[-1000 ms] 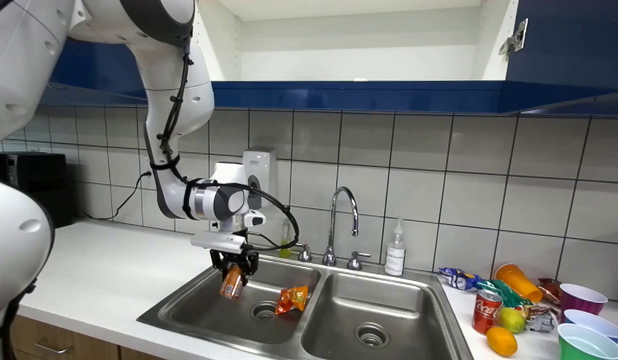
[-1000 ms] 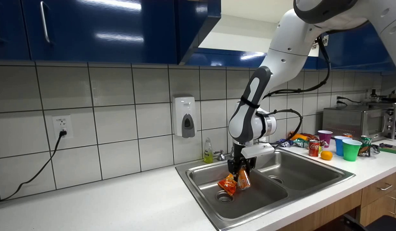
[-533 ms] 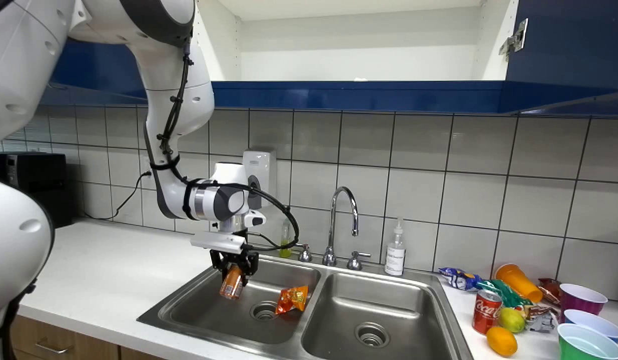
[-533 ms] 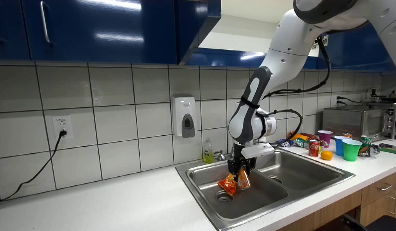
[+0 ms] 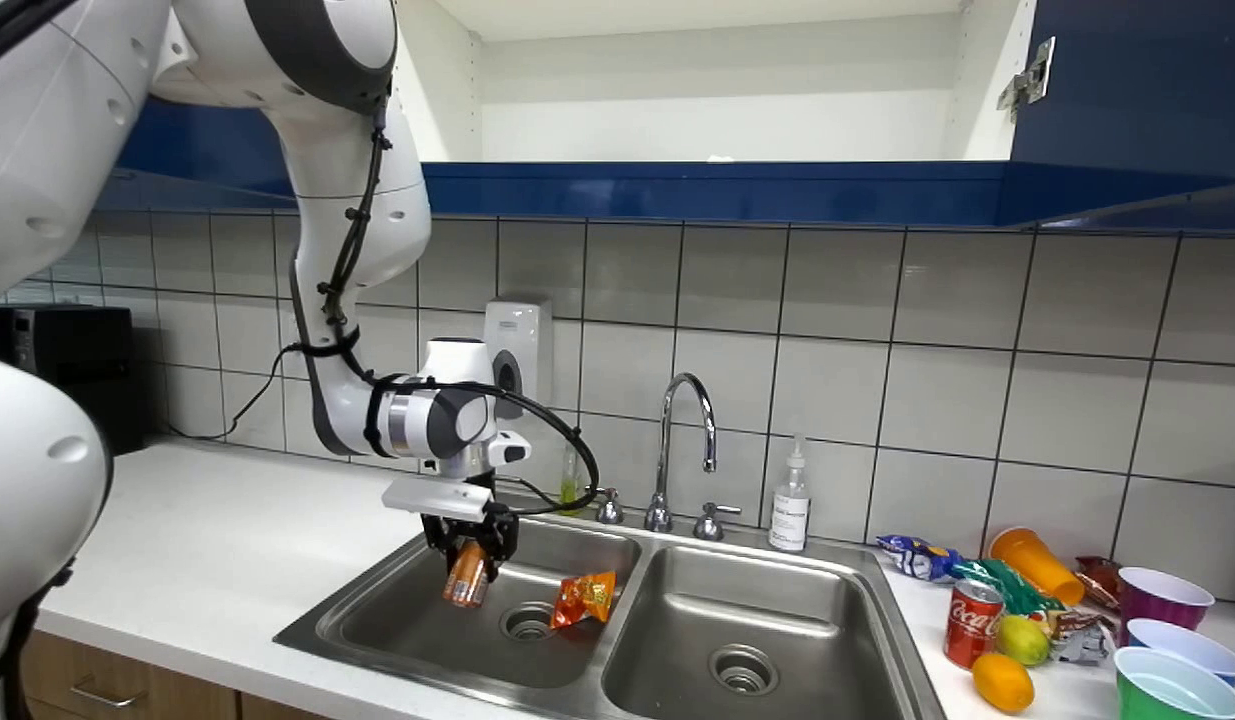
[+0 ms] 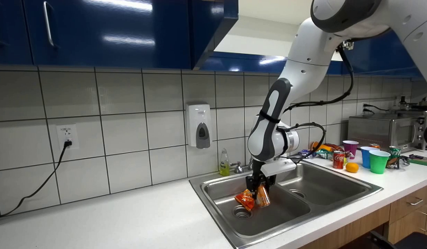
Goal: Remove the can from the top cabinet
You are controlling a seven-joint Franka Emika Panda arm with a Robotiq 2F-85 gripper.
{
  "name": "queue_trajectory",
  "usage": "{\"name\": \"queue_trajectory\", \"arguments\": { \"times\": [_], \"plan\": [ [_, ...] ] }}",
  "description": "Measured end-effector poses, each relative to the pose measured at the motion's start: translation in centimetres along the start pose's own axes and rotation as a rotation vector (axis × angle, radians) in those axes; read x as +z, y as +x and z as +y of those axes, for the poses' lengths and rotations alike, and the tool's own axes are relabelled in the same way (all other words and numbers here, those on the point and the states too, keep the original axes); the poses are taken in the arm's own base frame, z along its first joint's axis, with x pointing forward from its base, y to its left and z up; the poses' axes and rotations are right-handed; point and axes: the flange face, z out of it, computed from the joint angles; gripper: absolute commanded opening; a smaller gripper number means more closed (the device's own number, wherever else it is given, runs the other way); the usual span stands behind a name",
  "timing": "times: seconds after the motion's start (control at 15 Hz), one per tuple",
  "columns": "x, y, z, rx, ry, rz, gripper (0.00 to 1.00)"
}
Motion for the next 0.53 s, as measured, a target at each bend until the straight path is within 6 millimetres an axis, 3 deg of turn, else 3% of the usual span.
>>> {"name": "queue_trajectory", "arguments": {
  "times": [0.53],
  "plan": [
    [2.5,-0.3,0.0,-0.044,-0.031,0.086,0.39]
  ]
}}
